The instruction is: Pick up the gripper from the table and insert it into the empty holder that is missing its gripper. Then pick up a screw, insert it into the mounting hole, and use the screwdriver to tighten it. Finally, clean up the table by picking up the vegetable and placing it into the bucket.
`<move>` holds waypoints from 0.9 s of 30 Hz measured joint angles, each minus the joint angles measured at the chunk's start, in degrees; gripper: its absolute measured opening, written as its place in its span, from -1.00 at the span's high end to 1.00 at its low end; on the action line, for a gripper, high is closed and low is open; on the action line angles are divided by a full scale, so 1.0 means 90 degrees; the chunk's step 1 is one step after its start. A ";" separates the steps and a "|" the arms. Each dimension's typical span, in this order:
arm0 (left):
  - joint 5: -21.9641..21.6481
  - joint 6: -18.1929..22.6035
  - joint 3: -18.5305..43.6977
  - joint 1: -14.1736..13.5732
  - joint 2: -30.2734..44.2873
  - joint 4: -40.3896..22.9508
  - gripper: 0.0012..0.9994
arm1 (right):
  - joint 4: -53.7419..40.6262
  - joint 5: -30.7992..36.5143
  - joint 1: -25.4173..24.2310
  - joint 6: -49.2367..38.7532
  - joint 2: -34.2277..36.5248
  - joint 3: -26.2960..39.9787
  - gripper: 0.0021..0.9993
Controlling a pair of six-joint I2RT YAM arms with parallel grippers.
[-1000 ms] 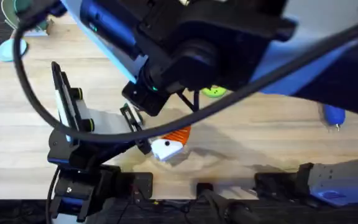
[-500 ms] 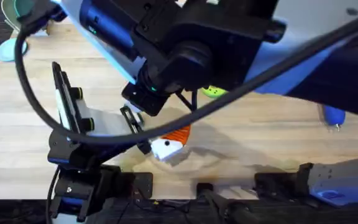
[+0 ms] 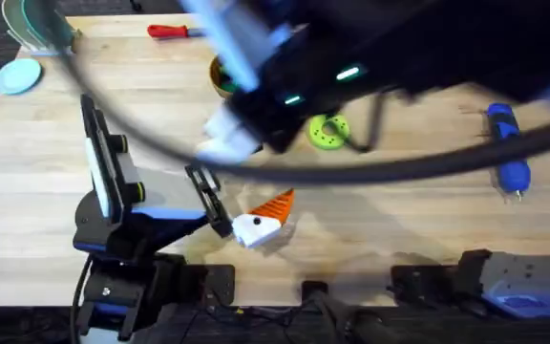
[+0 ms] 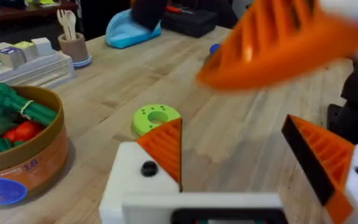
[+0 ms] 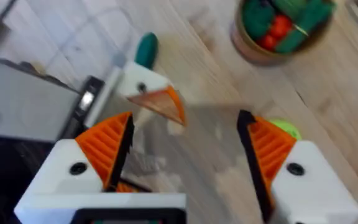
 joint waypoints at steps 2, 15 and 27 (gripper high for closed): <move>0.0001 0.0001 0.0000 0.0000 0.0000 0.0000 -0.99 | -0.0415 0.0010 -0.0253 0.0000 -0.0314 0.0000 -0.98; 0.0001 0.0002 0.0000 0.0000 0.0000 0.0000 -0.99 | -0.1317 -0.0657 -0.1695 -0.0196 -0.2647 -0.1048 -0.99; 0.0001 0.0024 0.0000 0.0000 0.0000 0.0000 -0.53 | -0.1339 -0.2176 -0.2172 -0.0382 -0.4670 -0.2877 -0.99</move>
